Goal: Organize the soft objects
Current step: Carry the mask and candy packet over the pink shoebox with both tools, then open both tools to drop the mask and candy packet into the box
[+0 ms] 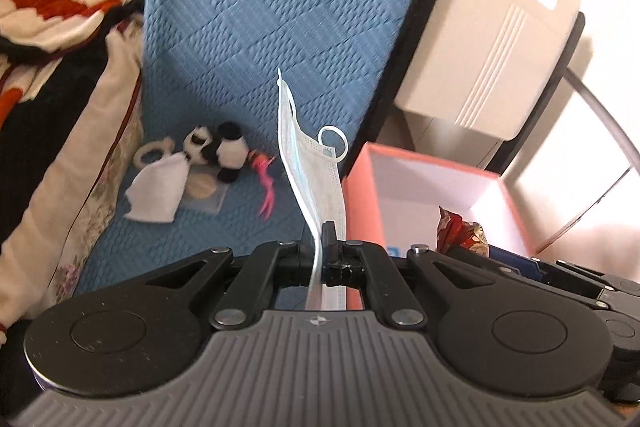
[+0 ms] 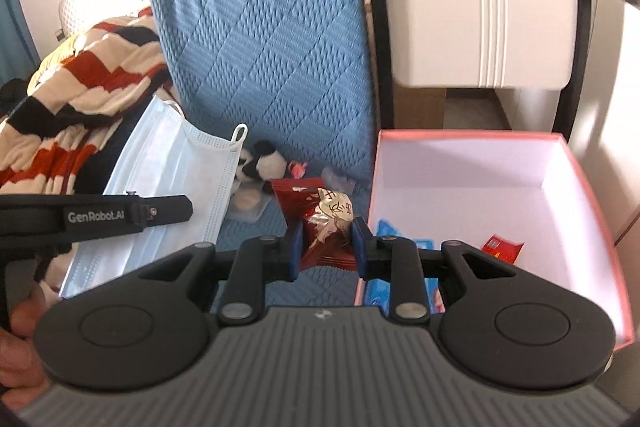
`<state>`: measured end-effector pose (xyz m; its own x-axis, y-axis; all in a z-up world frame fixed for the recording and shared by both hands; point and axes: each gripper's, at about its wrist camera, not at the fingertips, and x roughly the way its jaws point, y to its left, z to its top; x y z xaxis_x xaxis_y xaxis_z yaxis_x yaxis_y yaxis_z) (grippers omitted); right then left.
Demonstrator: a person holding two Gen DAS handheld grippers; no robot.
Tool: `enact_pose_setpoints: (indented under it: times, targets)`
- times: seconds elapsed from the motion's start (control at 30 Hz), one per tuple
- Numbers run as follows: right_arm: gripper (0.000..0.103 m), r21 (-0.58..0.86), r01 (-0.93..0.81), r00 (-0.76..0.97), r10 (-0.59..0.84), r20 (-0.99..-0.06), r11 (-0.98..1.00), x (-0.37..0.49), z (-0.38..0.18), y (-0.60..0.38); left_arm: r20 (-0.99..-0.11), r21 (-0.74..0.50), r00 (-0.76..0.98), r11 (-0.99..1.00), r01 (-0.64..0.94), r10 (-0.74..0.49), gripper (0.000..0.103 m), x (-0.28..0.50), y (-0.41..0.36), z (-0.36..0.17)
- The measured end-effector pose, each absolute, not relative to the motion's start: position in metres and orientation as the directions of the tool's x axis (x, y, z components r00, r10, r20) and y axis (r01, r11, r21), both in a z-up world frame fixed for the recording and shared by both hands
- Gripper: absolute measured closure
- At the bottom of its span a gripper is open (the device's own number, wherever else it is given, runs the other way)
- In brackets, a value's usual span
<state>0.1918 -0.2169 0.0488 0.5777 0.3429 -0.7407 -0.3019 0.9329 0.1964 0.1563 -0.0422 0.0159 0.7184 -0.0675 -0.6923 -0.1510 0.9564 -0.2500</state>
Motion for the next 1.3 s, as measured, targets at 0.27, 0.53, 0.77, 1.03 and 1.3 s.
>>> enact_pose_setpoints:
  times: [0.27,0.53,0.77,1.03,1.3]
  targets:
    - [0.074,0.147,-0.297,0.626,0.308,-0.716,0.944,0.205,0.073,-0.245,-0.659,-0.287,0.744,0.951,-0.113,-0.111,0.100,0.171,-0.075,0.042]
    - [0.074,0.128,-0.272,0.626,0.277,-0.729,0.954,0.223,0.068,-0.275,-0.654,-0.338,0.738,0.937,-0.087,-0.167,0.100,0.197,-0.106,0.040]
    - [0.074,0.103,-0.277,0.618,0.259,-0.742,0.955,0.233,0.057,-0.290,-0.665,-0.336,0.727,0.938,-0.085,-0.172,0.100,0.217,-0.123,0.025]
    - [0.074,0.127,-0.260,0.560,0.256,-0.788,0.957,0.245,0.014,-0.311,-0.709,-0.309,0.688,0.945,-0.107,-0.153,0.100,0.236,-0.143,-0.013]
    - [0.074,0.154,-0.215,0.505,0.245,-0.827,0.964,0.251,-0.031,-0.338,-0.758,-0.279,0.637,0.953,-0.121,-0.141,0.100,0.258,-0.164,-0.047]
